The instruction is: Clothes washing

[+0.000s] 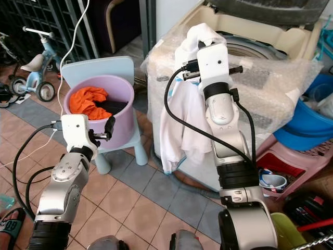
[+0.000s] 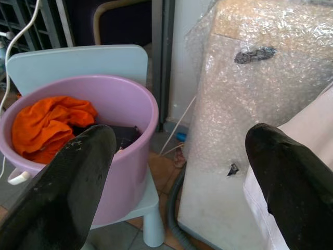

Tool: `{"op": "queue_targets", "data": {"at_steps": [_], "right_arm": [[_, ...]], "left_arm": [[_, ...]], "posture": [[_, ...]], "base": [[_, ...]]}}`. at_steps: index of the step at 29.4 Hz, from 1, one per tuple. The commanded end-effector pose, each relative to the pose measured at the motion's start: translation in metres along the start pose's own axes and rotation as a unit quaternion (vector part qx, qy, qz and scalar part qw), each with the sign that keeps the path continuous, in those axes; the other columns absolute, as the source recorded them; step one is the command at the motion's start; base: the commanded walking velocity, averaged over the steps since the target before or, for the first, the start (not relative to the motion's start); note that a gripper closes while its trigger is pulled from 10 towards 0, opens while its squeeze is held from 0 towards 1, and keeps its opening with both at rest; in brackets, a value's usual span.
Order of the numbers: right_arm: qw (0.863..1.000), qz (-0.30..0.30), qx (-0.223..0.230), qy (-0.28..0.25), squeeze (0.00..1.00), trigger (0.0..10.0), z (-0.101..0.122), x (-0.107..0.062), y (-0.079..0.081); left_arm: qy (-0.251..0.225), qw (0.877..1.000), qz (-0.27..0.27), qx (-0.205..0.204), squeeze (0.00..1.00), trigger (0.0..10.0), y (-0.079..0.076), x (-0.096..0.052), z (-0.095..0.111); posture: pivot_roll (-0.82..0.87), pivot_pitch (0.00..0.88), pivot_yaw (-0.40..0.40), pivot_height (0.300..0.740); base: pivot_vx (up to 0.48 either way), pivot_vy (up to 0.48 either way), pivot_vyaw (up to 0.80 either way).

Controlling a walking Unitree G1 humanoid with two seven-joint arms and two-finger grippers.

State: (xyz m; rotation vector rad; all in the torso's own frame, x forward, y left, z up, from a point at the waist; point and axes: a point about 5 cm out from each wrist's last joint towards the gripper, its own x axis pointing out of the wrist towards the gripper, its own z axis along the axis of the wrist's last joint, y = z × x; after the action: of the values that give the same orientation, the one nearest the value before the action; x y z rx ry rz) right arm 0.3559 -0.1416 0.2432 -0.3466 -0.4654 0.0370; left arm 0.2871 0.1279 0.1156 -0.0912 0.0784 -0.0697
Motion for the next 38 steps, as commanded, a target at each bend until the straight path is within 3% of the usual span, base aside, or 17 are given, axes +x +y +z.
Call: {"op": "queue_targets", "data": {"at_steps": [1, 10, 17, 22, 27, 32, 38], "right_arm": [[1.0, -0.014, -0.005, -0.024, 0.0, 10.0, 0.01, 0.011, -0.012], [0.992, 0.025, -0.067, -0.101, 0.0, 10.0, 0.053, 0.057, -0.041], [0.982, 0.044, -0.089, -0.158, 0.0, 10.0, 0.093, 0.083, -0.048], [0.972, 0.076, -0.106, -0.194, 0.0, 10.0, 0.114, 0.094, -0.043], [0.972, 0.092, -0.089, -0.195, 0.0, 10.0, 0.117, 0.098, -0.037], [0.971, 0.137, -0.076, -0.179, 0.0, 10.0, 0.101, 0.094, -0.016], [0.969, 0.177, -0.064, -0.158, 0.0, 10.0, 0.086, 0.089, -0.005]], "left_arm": [[0.001, 1.0, -0.011, -0.002, 0.0, 10.0, -0.007, -0.002, -0.001], [0.019, 1.0, -0.004, -0.006, 0.0, 10.0, -0.007, 0.0, -0.005], [0.028, 1.0, 0.007, -0.007, 0.0, 10.0, -0.002, -0.008, -0.009], [0.04, 0.999, 0.018, -0.009, 0.0, 10.0, 0.005, -0.014, -0.013], [0.035, 0.999, 0.038, -0.008, 0.0, 10.0, 0.011, -0.018, -0.012], [0.032, 0.998, 0.041, 0.019, 0.0, 10.0, 0.016, -0.022, -0.005], [0.036, 0.998, 0.056, 0.019, 0.0, 10.0, 0.025, -0.032, -0.005]], "posture": [[-0.02, 0.116, 0.027, 0.74], [-0.02, 0.115, 0.026, 0.74], [-0.01, 0.118, 0.022, 0.74], [0.0, 0.121, 0.015, 0.74], [0.01, 0.126, 0.01, 0.74], [0.05, 0.173, 0.012, 0.74], [0.05, 0.192, -0.005, 0.74]], "base": [[0.416, 0.0, -0.8], [0.262, 0.353, -0.8], [0.0, 0.37, -0.8], [0.0, 0.288, -0.8], [0.0, 0.456, -0.73], [0.0, 0.0, 0.0], [0.0, 0.0, 0.0]]}}
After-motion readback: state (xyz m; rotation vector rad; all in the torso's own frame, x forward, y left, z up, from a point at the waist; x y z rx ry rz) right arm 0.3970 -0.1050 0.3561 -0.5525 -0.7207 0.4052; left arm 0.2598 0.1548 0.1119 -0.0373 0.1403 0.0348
